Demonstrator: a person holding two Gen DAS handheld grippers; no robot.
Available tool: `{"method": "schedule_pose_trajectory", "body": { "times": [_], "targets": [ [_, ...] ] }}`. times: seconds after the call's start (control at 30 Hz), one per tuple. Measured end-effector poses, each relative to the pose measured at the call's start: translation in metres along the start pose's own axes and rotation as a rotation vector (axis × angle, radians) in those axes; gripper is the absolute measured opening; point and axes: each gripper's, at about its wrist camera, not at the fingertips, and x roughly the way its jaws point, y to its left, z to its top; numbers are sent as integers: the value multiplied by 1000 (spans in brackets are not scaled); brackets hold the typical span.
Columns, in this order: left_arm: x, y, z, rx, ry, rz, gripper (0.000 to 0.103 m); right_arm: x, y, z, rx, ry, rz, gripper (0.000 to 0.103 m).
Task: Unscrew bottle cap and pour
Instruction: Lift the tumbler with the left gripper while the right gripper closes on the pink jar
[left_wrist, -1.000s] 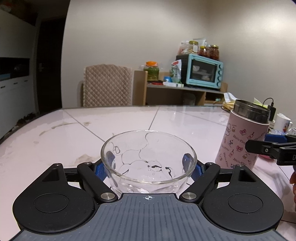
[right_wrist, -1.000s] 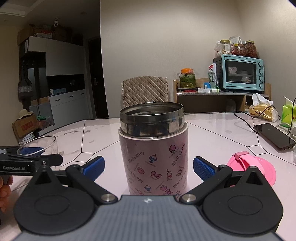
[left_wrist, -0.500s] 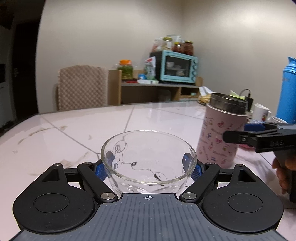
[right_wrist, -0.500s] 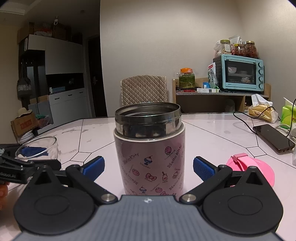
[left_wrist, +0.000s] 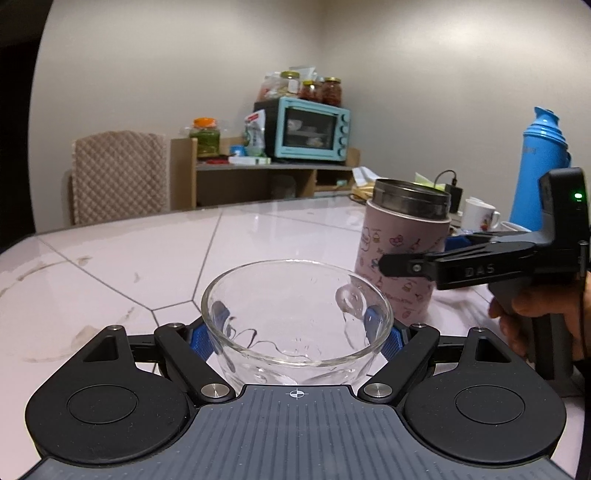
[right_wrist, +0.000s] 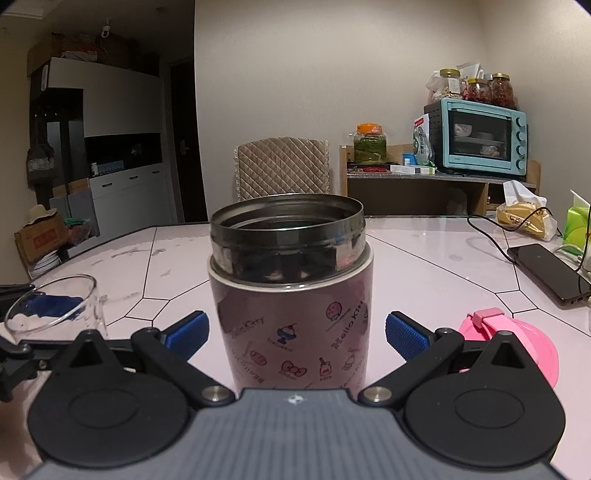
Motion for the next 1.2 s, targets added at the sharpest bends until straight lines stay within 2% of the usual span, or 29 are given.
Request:
{"method": "schedule_pose_trajectory", "body": {
  "times": [0.33,0.57,0.93,1.2],
  "targets": [
    [1,2,-1,-6,1,-3,87,10,0,0,-8,25,2,102],
    [0,3,-1,-1,3,-8,87,11,3,-1,-22,34,-5,88],
    [1,5,0,14,6,-25,87,11,3,2,-48,45,-1,88],
    [2,6,0,24,8,-41,87,13,18,5,-171,41,22,88]
  ]
}}
